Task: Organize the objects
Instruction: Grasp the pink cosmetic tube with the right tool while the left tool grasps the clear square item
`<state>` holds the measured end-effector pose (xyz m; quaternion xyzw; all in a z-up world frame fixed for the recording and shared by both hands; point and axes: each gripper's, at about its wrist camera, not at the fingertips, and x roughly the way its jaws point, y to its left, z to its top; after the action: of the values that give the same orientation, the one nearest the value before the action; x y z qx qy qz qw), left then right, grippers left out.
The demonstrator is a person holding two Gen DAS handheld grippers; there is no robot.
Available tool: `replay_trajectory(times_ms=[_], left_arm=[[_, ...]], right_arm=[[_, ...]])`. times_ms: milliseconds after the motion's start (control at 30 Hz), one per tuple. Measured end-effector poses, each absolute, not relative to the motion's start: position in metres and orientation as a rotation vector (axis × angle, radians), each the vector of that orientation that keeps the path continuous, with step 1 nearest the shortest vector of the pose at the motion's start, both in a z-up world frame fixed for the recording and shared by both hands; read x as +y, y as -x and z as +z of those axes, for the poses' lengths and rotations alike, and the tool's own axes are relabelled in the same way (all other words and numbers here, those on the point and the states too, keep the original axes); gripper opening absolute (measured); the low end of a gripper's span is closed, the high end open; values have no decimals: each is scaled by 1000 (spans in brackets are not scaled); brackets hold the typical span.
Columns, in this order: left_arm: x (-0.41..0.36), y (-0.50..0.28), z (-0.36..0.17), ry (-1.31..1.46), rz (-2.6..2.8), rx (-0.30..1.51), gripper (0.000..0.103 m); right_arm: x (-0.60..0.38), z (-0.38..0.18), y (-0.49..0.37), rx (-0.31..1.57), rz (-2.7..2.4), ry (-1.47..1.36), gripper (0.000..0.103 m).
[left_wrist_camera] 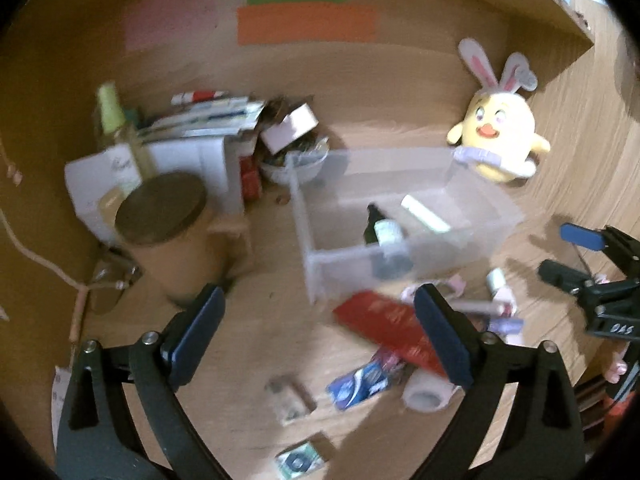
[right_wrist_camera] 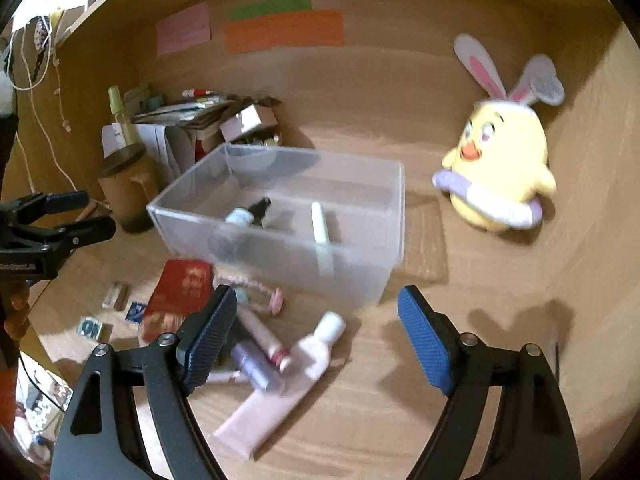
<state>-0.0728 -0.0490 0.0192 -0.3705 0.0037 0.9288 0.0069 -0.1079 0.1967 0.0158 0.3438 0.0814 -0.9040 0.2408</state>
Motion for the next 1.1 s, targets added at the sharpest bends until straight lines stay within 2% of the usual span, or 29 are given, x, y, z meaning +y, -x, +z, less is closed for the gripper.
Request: replay_trajectory(times_ms=[267,567,600,667,833,900,1000,1100], left_arm=[[-61,53,-15,1257,2891,-41,97],[-76,45,-48,1373,2868,-132,95],[-76,44,-51,1383,2865,-135,93],[-76,44,-57,1410,2845,-136,83],[-74,44,-65,1431,2822,-147,75],[-74,45,-67,1437,2818,-150,71],[-75,47,-70,1439,2814,-175,65],[-78,48,-70,1442,2831,-168,53]], right_arm=[[206,-20,93,144,-2433,-1080,81],[194,-51,89,183,-2384,-1162,80],[194,-53,89,179,-2382,-1166,78],[195,-57,91,180,-2378,-1183,68],[201,-60,93,179,-2381,-1207,38],[204,-61,94,184,-2388,-1213,31],[207,-61,93,203,-2411,-1204,30],[211,-60,91,230,-2433,-1194,28]])
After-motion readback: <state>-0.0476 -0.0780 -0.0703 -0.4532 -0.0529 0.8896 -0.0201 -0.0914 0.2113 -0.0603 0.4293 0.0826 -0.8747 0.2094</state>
